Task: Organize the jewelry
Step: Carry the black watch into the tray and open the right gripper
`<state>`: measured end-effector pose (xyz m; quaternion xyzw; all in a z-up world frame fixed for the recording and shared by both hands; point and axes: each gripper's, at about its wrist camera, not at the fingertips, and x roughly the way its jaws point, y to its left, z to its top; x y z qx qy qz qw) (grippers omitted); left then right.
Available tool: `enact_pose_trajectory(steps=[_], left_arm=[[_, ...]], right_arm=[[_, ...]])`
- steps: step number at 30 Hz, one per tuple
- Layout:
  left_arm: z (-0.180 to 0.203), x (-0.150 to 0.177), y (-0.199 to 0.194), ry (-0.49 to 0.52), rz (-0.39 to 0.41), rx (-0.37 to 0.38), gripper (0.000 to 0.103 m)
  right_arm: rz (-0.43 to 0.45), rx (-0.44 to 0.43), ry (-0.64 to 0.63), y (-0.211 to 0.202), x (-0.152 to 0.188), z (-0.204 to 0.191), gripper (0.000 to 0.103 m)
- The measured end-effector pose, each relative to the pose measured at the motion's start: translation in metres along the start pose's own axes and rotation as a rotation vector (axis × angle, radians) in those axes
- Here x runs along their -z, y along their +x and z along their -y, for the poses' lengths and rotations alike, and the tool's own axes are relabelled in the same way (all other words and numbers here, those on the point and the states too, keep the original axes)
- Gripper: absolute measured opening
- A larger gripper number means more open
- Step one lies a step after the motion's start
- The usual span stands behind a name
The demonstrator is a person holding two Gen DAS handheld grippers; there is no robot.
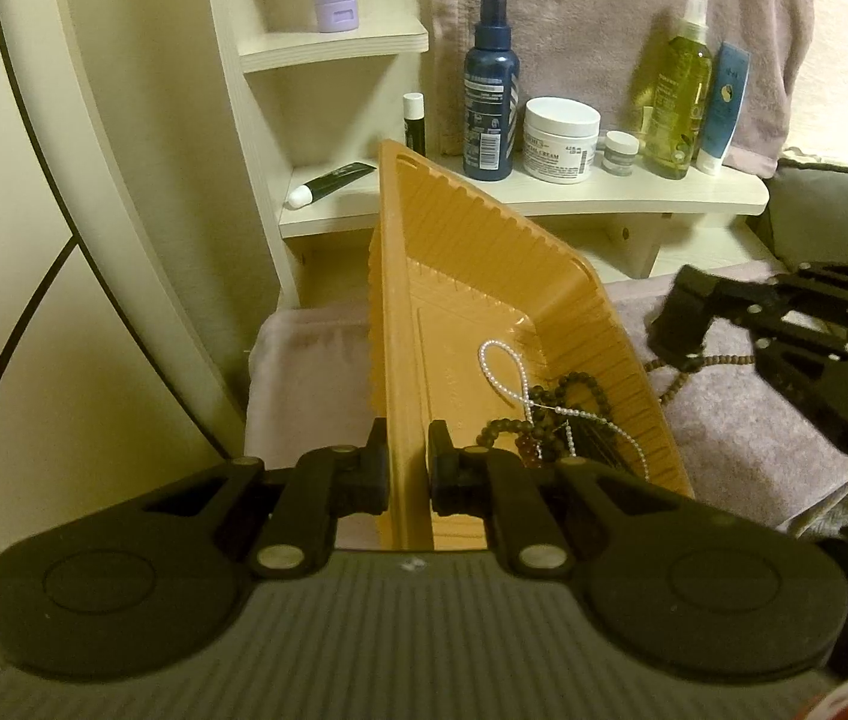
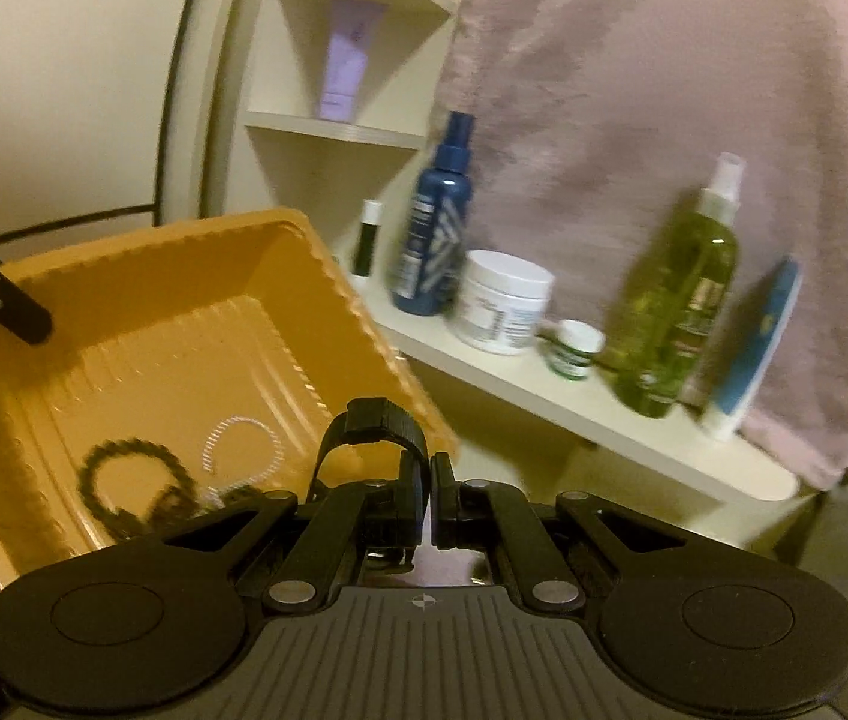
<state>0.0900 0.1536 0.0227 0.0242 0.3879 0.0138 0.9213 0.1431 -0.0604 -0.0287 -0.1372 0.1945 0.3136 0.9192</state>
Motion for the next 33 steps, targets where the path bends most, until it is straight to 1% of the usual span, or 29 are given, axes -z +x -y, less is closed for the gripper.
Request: enact_pose_trajectory(steps=[6,15,22,25,26,27,28,29,30,33], left_arm=[[0.000,0.001,0.000,-0.002,0.000,0.000,0.010],[-0.001,0.000,0.000,-0.004,0.000,0.002,0.010],[-0.001,0.000,0.001,-0.005,0.000,0.002,0.010],[-0.001,0.000,0.001,-0.005,0.000,0.004,0.010],[-0.002,0.000,0.001,-0.005,0.000,0.004,0.010],[-0.002,0.000,0.001,-0.007,0.000,0.005,0.010],[-0.002,0.000,0.001,-0.008,0.000,0.005,0.010],[-0.002,0.000,0.001,-0.008,0.000,0.005,0.010],[-0.002,0.000,0.002,-0.009,0.000,0.004,0.010],[-0.004,0.001,0.002,-0.013,0.001,0.008,0.010]], right_arm=[[-0.001,-0.059,0.021,0.012,-0.010,-0.014,0.002],[-0.017,-0.144,0.091,0.024,-0.020,-0.029,0.002],[-0.063,-0.205,0.128,0.038,-0.021,-0.033,0.003],[-0.085,-0.218,0.128,0.042,-0.019,-0.036,0.007],[-0.087,-0.218,0.128,0.042,-0.018,-0.036,0.012],[-0.083,-0.215,0.129,0.040,-0.017,-0.036,0.023],[-0.079,-0.208,0.130,0.038,-0.016,-0.035,0.030],[-0.074,-0.203,0.131,0.036,-0.015,-0.034,0.045],[-0.066,-0.199,0.131,0.033,-0.014,-0.032,0.054],[-0.064,-0.178,0.120,0.027,-0.010,-0.027,0.054]])
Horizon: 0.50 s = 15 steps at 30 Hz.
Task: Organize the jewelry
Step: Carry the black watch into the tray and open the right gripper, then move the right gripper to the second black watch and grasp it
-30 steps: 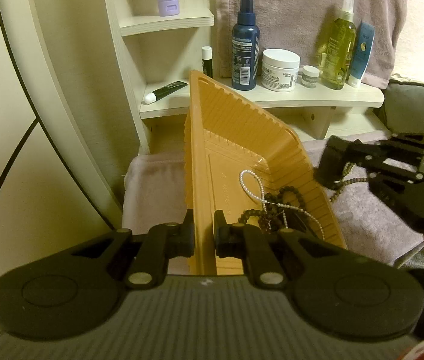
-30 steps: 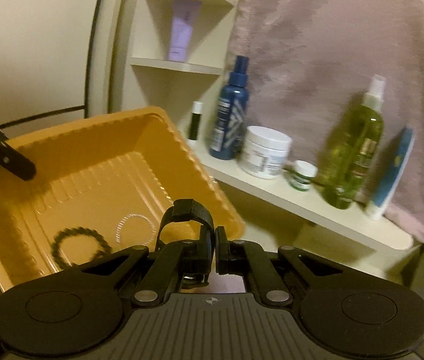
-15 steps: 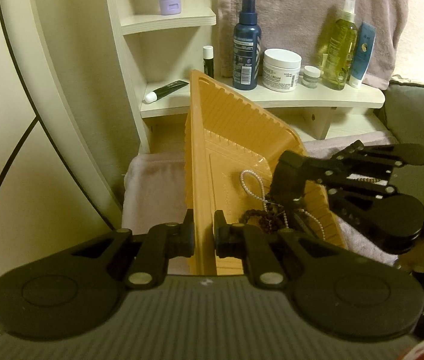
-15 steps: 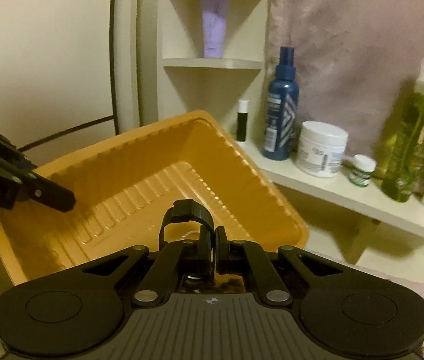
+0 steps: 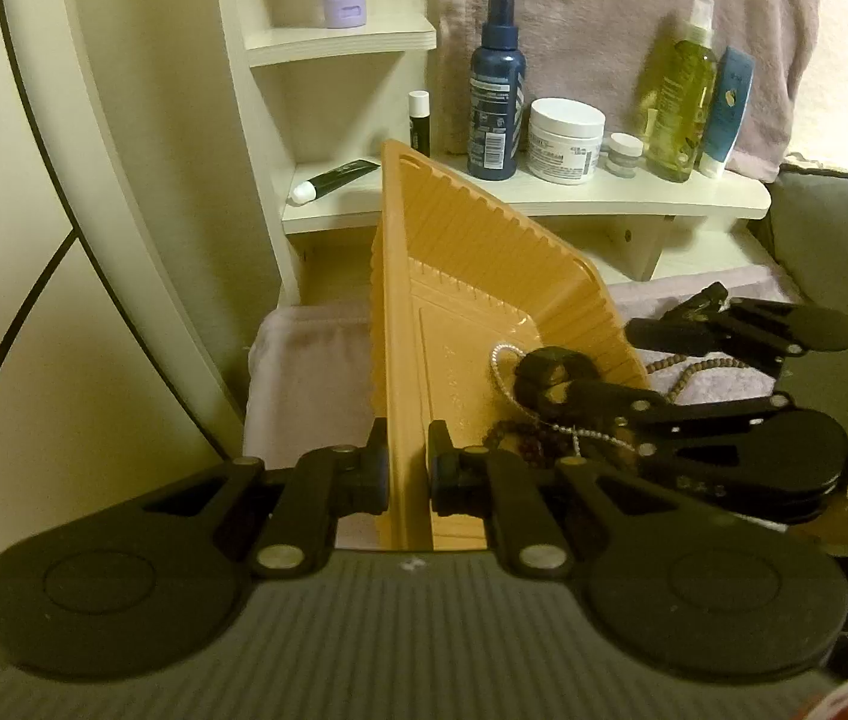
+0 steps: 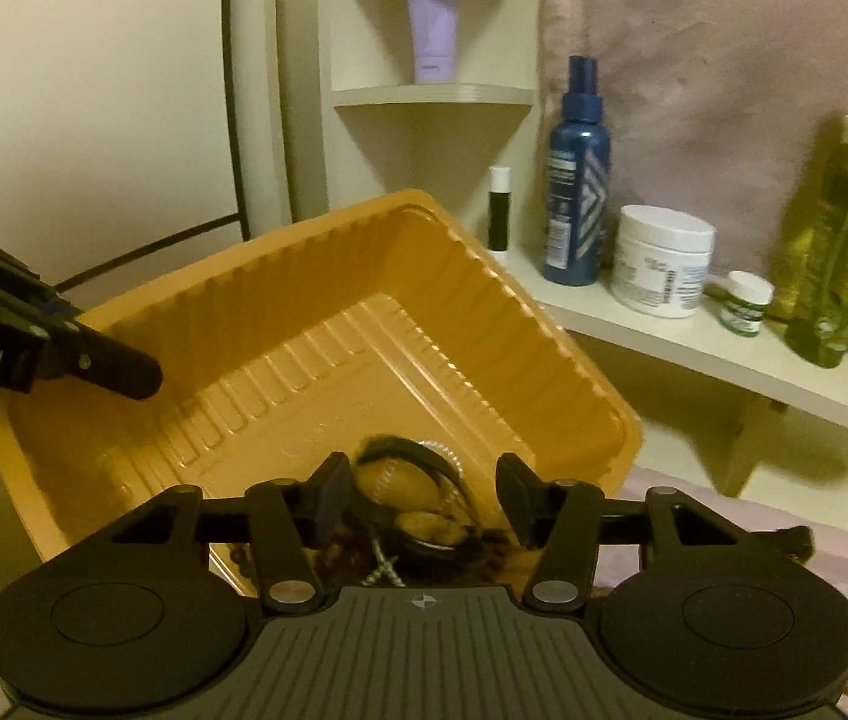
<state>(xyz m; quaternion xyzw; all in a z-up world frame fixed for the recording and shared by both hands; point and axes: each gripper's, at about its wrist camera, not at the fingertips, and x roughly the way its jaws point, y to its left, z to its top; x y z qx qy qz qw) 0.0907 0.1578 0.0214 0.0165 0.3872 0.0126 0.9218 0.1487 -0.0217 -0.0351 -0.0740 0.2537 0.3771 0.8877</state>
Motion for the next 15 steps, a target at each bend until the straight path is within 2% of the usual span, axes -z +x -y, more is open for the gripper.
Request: enact_pose_trajectory(steps=[15], left_arm=[[0.000,0.000,0.001,0.003,0.001,-0.003,0.010]], right_arm=[[-0.005,0.106,0.105,-0.022,0.019,0.040,0.054]])
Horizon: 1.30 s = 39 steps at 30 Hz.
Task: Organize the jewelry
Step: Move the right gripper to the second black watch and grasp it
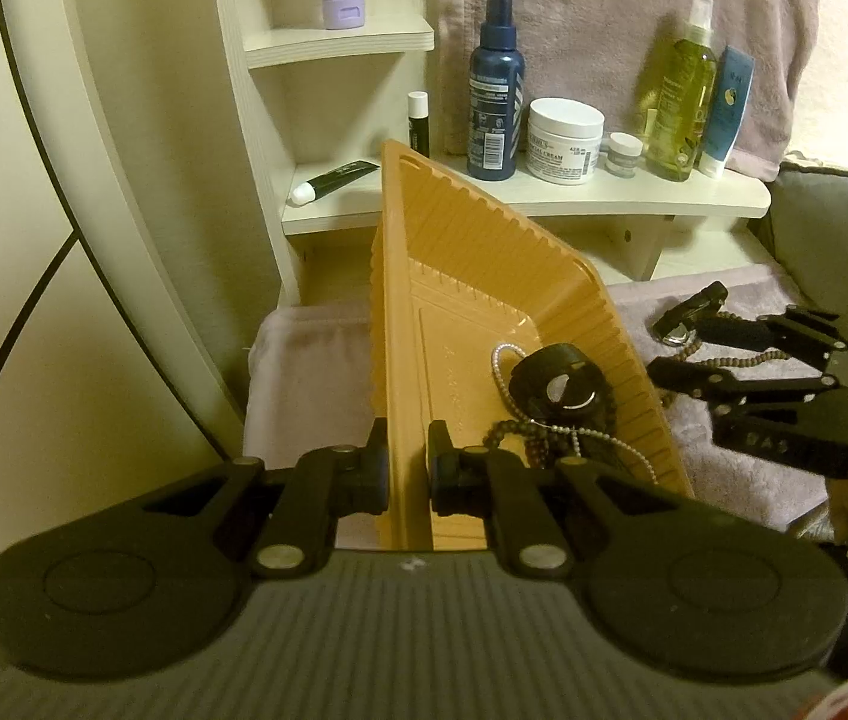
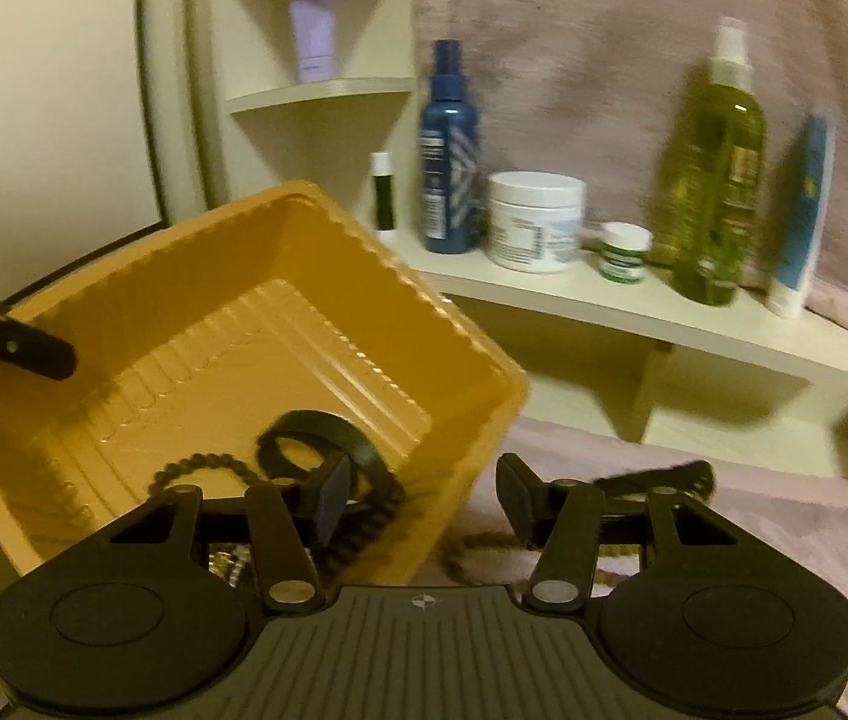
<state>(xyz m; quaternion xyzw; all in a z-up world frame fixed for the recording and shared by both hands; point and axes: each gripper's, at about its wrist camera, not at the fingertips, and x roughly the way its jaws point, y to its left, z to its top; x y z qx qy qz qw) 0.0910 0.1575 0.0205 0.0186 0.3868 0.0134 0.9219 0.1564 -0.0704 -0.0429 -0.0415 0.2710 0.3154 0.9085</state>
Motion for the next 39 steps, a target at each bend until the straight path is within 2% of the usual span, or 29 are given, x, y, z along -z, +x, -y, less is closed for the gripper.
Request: enact_pose_trajectory(steps=[14,23,39], left_arm=[[0.000,0.001,0.000,0.002,0.001,-0.001,0.010],[0.001,0.001,0.000,0.001,0.001,-0.001,0.010],[-0.001,0.002,0.000,0.003,-0.007,-0.005,0.010]], right_arm=[[-0.011,0.150,0.075,-0.011,0.015,0.054,0.054],[-0.016,0.201,0.095,-0.008,0.016,0.075,0.054],[-0.076,0.262,-0.015,0.027,0.021,0.095,0.054]])
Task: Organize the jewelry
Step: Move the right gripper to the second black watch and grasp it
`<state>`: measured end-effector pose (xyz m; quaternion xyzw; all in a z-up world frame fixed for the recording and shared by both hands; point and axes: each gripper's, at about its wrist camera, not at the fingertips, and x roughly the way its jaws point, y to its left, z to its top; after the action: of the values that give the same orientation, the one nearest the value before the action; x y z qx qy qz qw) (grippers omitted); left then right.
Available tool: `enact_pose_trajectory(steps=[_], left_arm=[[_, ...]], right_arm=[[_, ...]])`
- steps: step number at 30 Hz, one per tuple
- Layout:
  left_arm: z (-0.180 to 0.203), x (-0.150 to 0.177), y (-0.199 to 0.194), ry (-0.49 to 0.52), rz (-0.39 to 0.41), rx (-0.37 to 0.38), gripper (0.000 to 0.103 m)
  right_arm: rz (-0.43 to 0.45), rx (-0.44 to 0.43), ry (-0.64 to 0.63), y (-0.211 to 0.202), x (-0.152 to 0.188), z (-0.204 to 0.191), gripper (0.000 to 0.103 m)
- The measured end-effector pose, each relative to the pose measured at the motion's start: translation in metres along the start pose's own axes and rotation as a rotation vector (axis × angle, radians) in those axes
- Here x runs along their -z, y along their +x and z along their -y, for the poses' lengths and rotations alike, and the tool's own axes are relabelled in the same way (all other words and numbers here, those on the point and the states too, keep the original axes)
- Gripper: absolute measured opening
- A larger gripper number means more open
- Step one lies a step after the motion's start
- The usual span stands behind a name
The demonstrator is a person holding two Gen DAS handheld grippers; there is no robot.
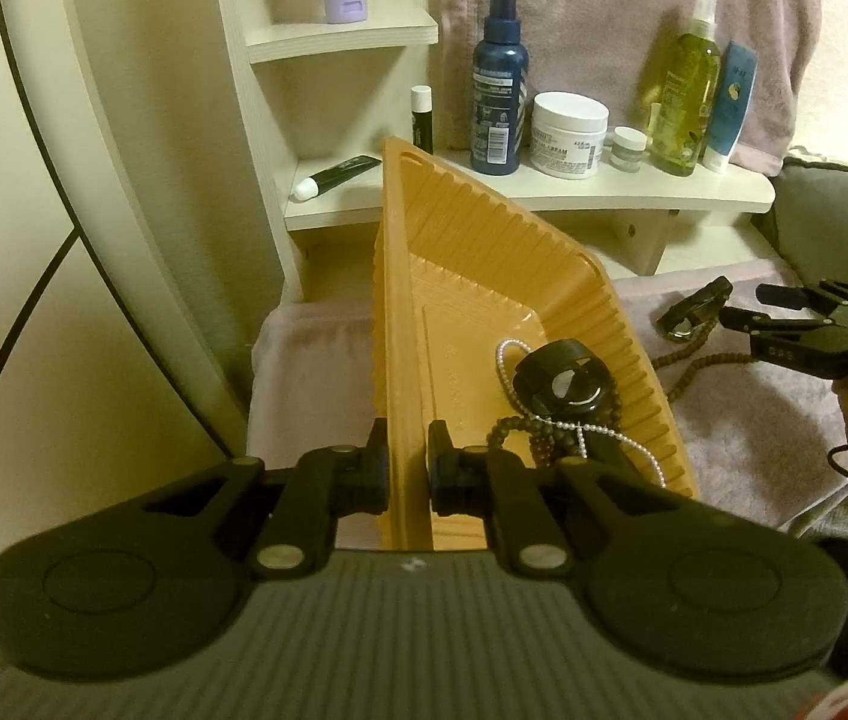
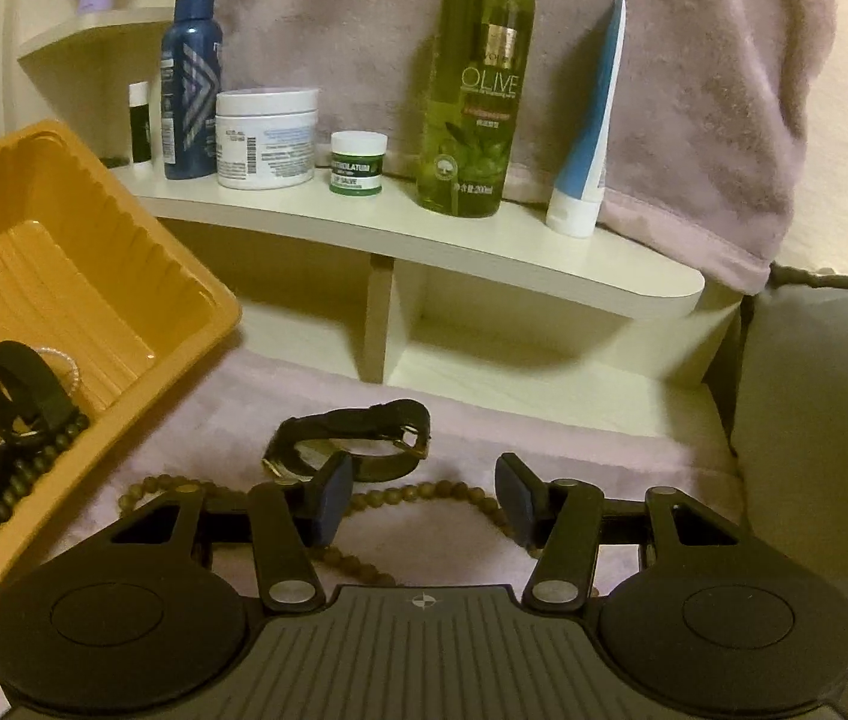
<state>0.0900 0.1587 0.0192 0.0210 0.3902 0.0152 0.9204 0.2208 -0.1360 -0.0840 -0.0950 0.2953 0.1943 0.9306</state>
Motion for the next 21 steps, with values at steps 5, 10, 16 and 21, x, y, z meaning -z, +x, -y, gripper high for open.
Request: enact_pose_trajectory(steps=[5,10,16,21], left_arm=[[-0.001,0.001,0.002,-0.002,-0.005,-0.003,0.010],[-0.001,0.000,0.002,-0.001,-0.006,-0.004,0.010],[-0.001,0.000,0.002,-0.002,-0.007,-0.004,0.010],[-0.001,0.001,0.002,-0.002,-0.006,-0.003,0.010]], right_arm=[[-0.005,0.008,-0.050,0.008,0.000,-0.004,0.046],[0.002,0.016,-0.059,0.015,0.000,-0.005,0.034],[0.010,0.001,-0.071,0.020,-0.002,-0.009,0.018],[0.026,-0.003,-0.070,0.015,-0.003,-0.011,0.010]])
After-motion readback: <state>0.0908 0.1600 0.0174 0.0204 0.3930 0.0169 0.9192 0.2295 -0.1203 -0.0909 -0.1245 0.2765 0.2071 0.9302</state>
